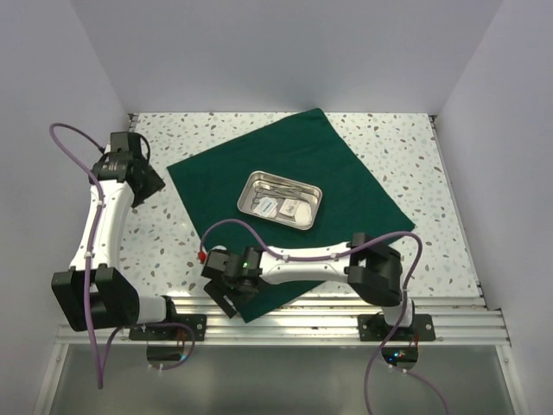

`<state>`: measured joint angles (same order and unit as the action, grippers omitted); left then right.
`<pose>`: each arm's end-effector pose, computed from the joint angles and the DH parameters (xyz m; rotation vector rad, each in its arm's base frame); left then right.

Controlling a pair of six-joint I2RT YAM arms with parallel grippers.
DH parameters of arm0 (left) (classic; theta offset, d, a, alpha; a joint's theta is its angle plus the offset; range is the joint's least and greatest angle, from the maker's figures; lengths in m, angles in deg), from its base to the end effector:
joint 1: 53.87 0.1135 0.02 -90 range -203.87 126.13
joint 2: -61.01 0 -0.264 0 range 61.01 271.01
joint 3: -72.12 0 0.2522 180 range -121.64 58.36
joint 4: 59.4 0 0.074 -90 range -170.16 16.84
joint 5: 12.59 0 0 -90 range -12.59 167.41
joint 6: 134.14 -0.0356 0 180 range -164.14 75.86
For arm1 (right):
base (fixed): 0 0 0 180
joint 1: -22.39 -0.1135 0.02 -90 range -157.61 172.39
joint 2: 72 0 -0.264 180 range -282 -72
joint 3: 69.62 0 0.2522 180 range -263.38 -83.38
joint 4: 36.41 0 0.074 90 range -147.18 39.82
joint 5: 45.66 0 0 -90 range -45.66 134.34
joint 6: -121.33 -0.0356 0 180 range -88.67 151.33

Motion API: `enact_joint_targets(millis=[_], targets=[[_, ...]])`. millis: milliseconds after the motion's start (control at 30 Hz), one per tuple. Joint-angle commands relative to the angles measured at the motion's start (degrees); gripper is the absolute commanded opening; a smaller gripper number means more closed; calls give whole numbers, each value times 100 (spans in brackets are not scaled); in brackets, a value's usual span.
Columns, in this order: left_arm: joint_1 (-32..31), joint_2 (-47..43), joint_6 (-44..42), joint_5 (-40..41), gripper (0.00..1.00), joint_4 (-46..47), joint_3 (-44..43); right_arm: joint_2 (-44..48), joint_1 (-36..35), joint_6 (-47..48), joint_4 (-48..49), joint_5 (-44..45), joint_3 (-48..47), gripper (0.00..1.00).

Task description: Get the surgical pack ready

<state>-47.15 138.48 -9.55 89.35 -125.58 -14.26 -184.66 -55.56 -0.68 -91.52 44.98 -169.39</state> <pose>0.2680 0.0390 0.3187 -0.9682 2.3475 0.0781 0.0857 0.3995 0.1992 -1.1204 2.6513 0.4490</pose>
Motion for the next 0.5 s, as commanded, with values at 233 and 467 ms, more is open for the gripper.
enact_joint_targets(millis=[233, 467], targets=[[31, -382, 795, 774, 58, -470, 266, -1089, -457, -1369, -934, 1341, -1300, 71], [22, -408, 663, 625, 58, -427, 503, -1513, -598, -2177, -1894, 1992, -1857, 63]])
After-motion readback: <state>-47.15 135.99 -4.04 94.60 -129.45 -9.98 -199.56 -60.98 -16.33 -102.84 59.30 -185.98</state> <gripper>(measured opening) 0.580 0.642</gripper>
